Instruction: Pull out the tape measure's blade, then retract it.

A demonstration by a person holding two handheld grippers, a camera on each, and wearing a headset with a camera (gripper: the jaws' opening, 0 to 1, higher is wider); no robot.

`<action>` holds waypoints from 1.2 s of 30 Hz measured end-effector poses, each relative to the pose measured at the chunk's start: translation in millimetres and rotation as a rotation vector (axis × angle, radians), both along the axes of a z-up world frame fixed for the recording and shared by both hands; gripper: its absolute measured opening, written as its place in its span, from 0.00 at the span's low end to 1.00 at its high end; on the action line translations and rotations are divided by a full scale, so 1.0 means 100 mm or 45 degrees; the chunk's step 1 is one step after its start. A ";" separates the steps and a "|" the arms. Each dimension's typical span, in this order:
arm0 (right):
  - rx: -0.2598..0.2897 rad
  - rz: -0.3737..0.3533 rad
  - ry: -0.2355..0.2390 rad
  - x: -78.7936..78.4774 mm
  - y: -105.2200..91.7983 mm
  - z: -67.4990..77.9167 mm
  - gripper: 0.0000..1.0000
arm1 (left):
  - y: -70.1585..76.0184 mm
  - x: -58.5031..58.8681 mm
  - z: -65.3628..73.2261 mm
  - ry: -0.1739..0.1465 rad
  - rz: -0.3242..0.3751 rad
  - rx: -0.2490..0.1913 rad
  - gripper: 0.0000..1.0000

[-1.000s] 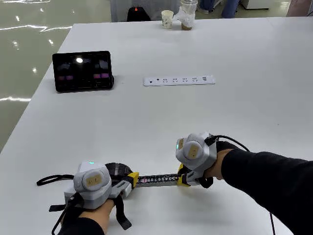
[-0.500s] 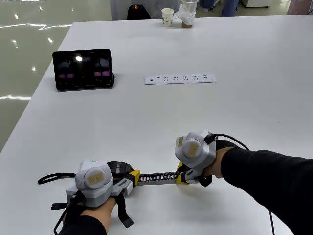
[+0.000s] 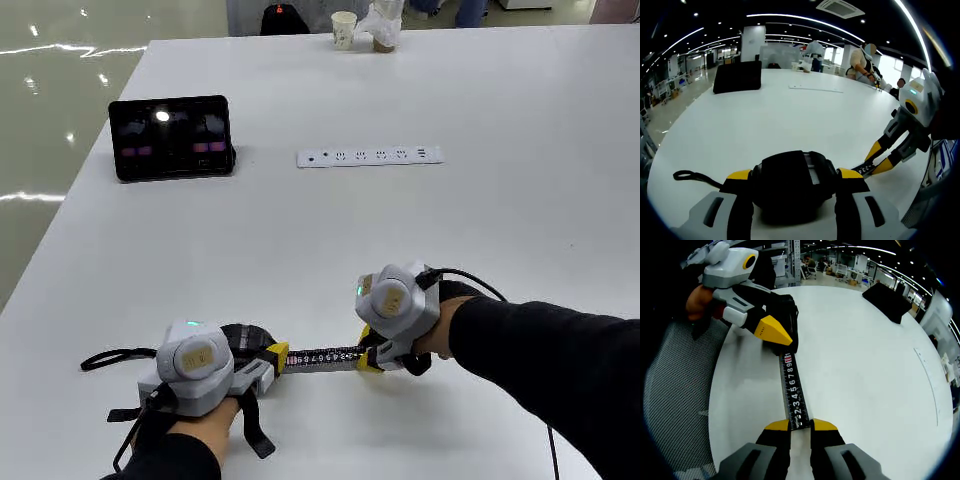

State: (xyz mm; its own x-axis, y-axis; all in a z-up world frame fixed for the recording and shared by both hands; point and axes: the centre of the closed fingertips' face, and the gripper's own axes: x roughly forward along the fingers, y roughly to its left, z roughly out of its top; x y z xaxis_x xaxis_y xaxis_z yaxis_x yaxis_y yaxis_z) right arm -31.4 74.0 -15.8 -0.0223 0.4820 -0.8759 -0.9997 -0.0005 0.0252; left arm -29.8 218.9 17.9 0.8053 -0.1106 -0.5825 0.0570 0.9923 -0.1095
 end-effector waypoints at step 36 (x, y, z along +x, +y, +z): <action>0.040 0.032 0.006 -0.03 0.22 -0.02 0.12 | 0.00 -0.01 0.00 0.002 -0.005 -0.017 0.60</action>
